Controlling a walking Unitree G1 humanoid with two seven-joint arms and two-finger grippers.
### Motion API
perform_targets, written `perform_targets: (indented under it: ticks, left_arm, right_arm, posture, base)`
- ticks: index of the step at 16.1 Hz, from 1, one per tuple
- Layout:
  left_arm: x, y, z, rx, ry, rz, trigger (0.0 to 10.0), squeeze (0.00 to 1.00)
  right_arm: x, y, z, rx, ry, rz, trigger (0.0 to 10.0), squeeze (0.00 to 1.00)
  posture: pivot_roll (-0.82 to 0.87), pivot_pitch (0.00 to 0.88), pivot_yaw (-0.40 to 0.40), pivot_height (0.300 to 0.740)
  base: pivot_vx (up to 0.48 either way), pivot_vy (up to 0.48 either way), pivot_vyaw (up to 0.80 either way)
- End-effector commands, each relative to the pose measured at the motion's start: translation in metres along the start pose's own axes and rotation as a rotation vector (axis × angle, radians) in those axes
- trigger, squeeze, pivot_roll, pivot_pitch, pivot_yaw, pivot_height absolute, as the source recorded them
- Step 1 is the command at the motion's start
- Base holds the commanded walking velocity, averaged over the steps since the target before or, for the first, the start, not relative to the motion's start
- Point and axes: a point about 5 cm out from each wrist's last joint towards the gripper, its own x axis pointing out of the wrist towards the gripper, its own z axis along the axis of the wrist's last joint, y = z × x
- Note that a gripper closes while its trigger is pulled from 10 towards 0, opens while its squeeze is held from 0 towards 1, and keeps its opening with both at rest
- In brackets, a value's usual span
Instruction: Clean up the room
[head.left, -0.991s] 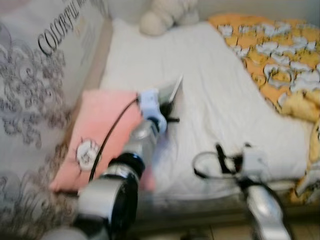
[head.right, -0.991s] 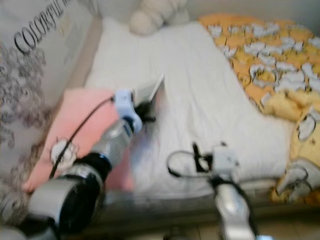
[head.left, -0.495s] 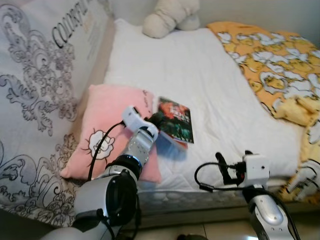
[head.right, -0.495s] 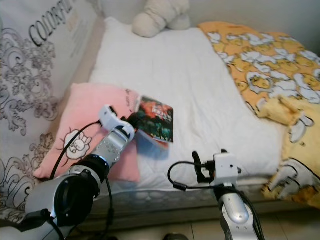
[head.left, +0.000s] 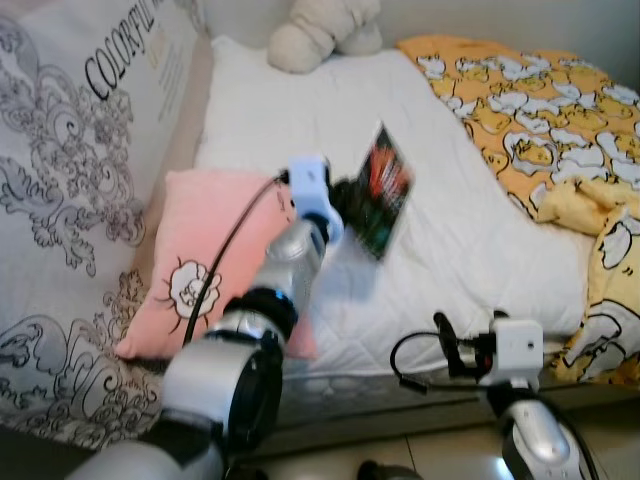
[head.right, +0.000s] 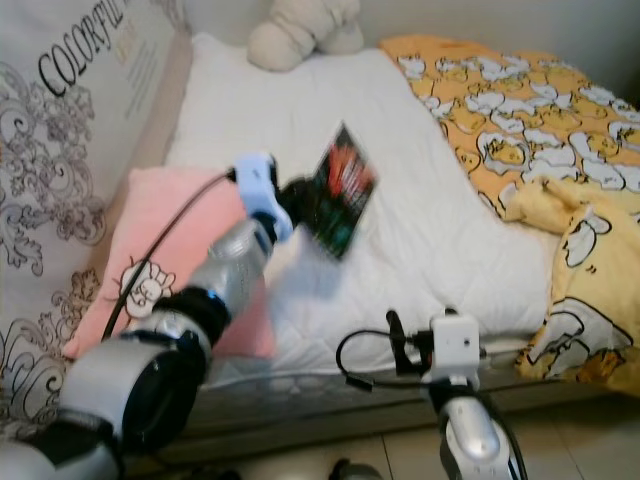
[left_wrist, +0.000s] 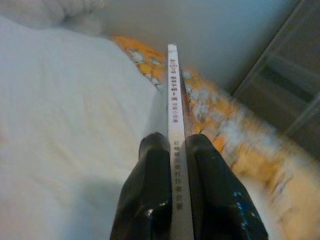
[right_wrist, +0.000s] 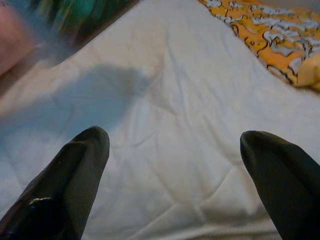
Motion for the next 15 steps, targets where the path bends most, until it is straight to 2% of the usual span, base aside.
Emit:
perform_targets:
  ticks: [1,2,4,6,7,8,9,11,14,15]
  left_arm:
    - [0.004,-0.071,-0.048,-0.309,0.142,-0.059,10.0,0.00]
    - [-0.002,-0.056,-0.064,-0.397,0.196,0.060,10.0,0.00]
    - [-0.027,-0.025,-0.107,-0.490,0.282,0.305,10.0,0.00]
    - [-0.036,-0.015,-0.118,-0.533,0.286,0.402,10.0,0.00]
    - [-0.037,-0.012,-0.118,-0.548,0.277,0.427,10.0,0.00]
    - [-0.037,0.005,-0.107,-0.559,0.213,0.511,10.0,0.00]
    - [-0.035,0.015,-0.095,-0.573,0.157,0.556,10.0,0.00]
    - [-0.033,0.025,-0.081,-0.581,0.093,0.590,10.0,0.00]
    - [-0.032,0.025,-0.077,-0.472,0.077,0.626,10.0,0.00]
    - [-0.033,0.025,-0.076,-0.385,0.075,0.640,10.0,0.00]
  right_arm:
    - [-0.005,0.003,0.002,0.005,0.006,0.003,10.0,0.00]
    - [-0.009,0.005,0.001,0.000,0.019,0.019,10.0,0.00]
    - [-0.031,0.005,-0.002,-0.020,0.066,0.049,10.0,0.00]
    - [-0.045,0.005,-0.004,-0.022,0.094,0.050,10.0,0.00]
    - [-0.047,0.005,-0.003,-0.023,0.098,0.050,10.0,0.00]
    - [-0.054,0.004,-0.003,-0.025,0.114,0.050,10.0,0.00]
    - [-0.056,0.003,-0.003,-0.029,0.119,0.051,10.0,0.00]
    - [-0.056,0.000,-0.003,-0.030,0.126,0.042,10.0,0.00]
    - [-0.057,-0.001,-0.004,-0.028,0.142,0.052,10.0,0.00]
    - [-0.056,0.001,-0.002,-0.001,0.136,0.088,10.0,0.00]
  posture:
    - [-0.20,0.057,-0.008,0.740]
    - [-0.22,0.092,-0.018,0.740]
    - [-0.31,0.165,-0.040,0.740]
    - [-0.33,0.189,-0.054,0.740]
    - [-0.33,0.192,-0.055,0.740]
    - [-0.34,0.199,-0.061,0.740]
    - [-0.34,0.200,-0.061,0.740]
    - [-0.32,0.195,-0.058,0.740]
    - [-0.29,0.186,-0.068,0.740]
    - [-0.28,0.185,-0.076,0.740]
  base:
    - [0.000,0.000,0.00]
    - [0.000,0.000,0.00]
    - [0.000,0.000,0.00]
    - [0.000,0.000,0.00]
    - [0.000,0.000,0.00]
    - [0.000,0.000,0.00]
    - [0.000,0.000,0.00]
    - [0.000,0.000,0.00]
    - [0.000,0.000,0.00]
    - [0.000,0.000,0.00]
